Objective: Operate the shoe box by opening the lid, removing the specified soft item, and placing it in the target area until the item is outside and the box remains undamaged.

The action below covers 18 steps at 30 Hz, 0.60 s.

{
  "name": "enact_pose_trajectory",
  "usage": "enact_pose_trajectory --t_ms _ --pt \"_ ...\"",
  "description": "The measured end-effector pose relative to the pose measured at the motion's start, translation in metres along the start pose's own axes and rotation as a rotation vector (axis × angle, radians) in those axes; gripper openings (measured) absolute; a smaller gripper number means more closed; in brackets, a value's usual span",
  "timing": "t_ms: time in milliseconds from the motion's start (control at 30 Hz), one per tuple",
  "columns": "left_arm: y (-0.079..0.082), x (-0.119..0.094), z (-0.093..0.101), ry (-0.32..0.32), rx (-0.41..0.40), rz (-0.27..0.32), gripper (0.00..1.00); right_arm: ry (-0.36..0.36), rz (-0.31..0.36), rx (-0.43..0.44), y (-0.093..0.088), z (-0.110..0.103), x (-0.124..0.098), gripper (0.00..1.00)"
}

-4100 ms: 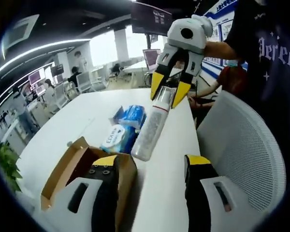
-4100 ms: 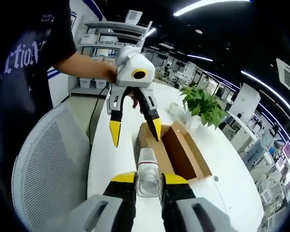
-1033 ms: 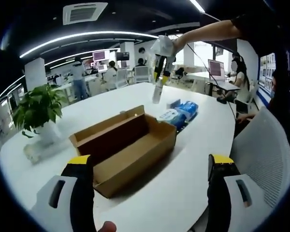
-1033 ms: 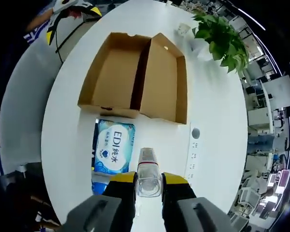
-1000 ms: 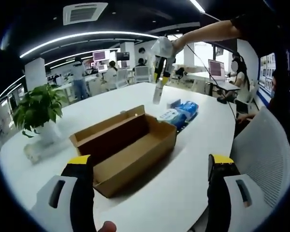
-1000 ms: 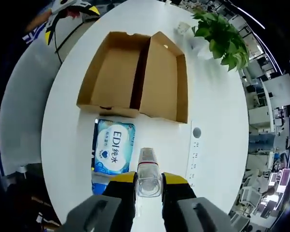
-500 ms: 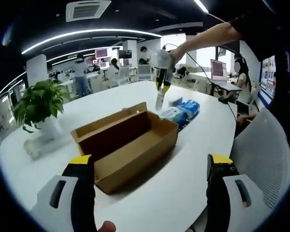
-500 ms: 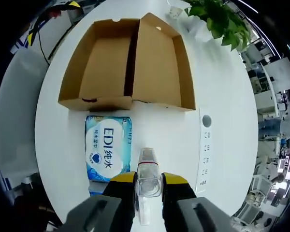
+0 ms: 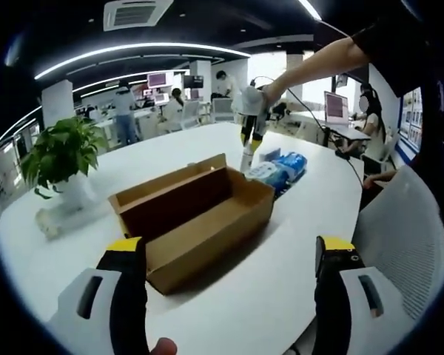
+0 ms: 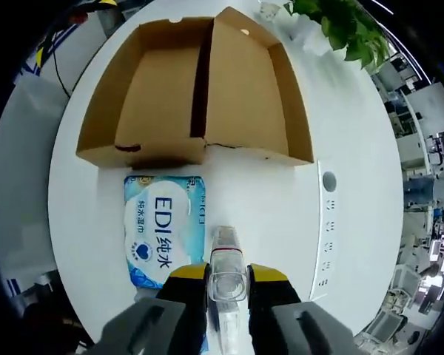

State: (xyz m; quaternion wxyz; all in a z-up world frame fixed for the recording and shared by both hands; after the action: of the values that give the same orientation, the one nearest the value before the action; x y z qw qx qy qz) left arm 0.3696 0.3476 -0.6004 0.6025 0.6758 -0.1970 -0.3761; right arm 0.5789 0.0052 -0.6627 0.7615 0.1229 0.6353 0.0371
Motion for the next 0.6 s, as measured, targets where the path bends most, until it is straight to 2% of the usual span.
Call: enact_pose_trajectory --t_ms 100,167,300,400,600 --pt "-0.002 -0.001 0.000 0.000 -0.008 -0.002 0.93 0.004 -0.013 -0.027 0.001 0.001 0.002 0.16" --pt "-0.004 -0.002 0.000 0.001 -0.013 -0.004 0.93 0.002 0.000 -0.002 0.005 0.002 0.002 0.16" --pt "-0.007 -0.002 0.000 0.002 -0.018 -0.011 0.92 0.014 -0.013 -0.029 0.006 0.003 0.003 0.16" --pt "-0.007 -0.001 0.001 0.000 -0.023 -0.009 0.91 0.019 -0.012 -0.019 0.009 0.004 0.003 0.16" --pt "-0.007 -0.001 -0.001 0.007 -0.024 -0.006 0.91 0.004 -0.002 -0.065 0.010 0.010 0.004 0.18"
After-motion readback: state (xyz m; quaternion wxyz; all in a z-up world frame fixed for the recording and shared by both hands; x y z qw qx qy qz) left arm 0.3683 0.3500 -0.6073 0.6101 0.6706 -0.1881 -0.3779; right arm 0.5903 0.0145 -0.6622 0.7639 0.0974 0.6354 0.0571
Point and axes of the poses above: the point that each gripper's makers call its tool centre point, and the gripper's own axes: x roughly forward along the fingers, z roughly to its right, y roughly out of its top, the point moved 4 cm from there along -x, roughly backward along the fingers, and after that the axes turned 11 degrees about z, right-handed, at the moved point
